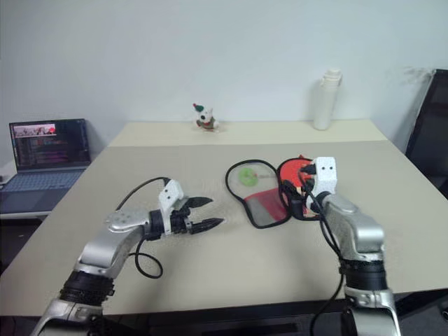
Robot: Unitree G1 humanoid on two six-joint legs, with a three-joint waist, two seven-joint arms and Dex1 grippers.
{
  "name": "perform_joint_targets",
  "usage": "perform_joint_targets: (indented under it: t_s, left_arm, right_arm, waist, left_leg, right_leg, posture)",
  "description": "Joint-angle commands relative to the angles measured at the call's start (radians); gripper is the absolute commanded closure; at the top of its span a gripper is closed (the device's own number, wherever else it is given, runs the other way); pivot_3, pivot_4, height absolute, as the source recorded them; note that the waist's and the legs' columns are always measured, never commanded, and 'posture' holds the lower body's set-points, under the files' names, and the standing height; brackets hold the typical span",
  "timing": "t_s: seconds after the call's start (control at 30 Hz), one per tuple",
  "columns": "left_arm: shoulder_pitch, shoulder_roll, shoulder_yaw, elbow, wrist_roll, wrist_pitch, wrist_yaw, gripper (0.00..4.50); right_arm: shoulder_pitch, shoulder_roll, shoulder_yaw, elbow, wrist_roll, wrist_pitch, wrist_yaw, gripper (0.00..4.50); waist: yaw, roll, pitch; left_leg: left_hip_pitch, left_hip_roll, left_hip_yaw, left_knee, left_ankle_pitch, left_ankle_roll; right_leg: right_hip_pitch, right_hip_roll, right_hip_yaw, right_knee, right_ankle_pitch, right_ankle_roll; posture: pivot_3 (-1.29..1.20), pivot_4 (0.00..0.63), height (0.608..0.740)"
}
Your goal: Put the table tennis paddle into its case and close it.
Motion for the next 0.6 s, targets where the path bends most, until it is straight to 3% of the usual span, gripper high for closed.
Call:
perform_joint_targets:
  t_s: [0.03, 0.33, 0.6]
  left_arm:
    - [-0.075, -0.034, 0.034, 0.089, 0.003, -0.012, 0.033, 1.09]
    - [-0.24, -0.141, -0.022, 0.447, 0.112, -0.174, 0.032, 4.32]
    - [-0.367, -0.265, -0.027, 0.761, 0.198, -0.313, 0.13, 4.45]
  right_arm:
    - [0.015, -0.033, -0.039, -0.125, 0.11, 0.098, 0.045, 0.38]
    - [0.055, -0.133, -0.027, -0.192, 0.176, 0.159, 0.094, 0.38]
    - [0.075, -0.164, -0.06, -0.202, 0.182, 0.165, 0.078, 0.38]
  waist:
    - [0.001, 0.0, 0.0]
    - [0.001, -0.001, 0.0]
    - [0.002, -0.002, 0.0]
  left_leg:
    - [0.0, 0.0, 0.0, 0.0, 0.0, 0.0]
    - [-0.001, -0.002, 0.001, 0.0, 0.0, 0.0]
    - [-0.001, -0.003, 0.002, 0.0, 0.0, 0.0]
  right_leg:
    - [0.0, 0.0, 0.0, 0.0, 0.0, 0.0]
    - [0.0, 0.0, 0.0, -0.001, 0.0, 0.0]
    - [0.0, 0.0, -0.001, -0.001, 0.0, 0.001]
  posture:
    - [0.0, 0.15, 0.74]
    - [0.0, 0.15, 0.74]
    - [0.0, 0.15, 0.74]
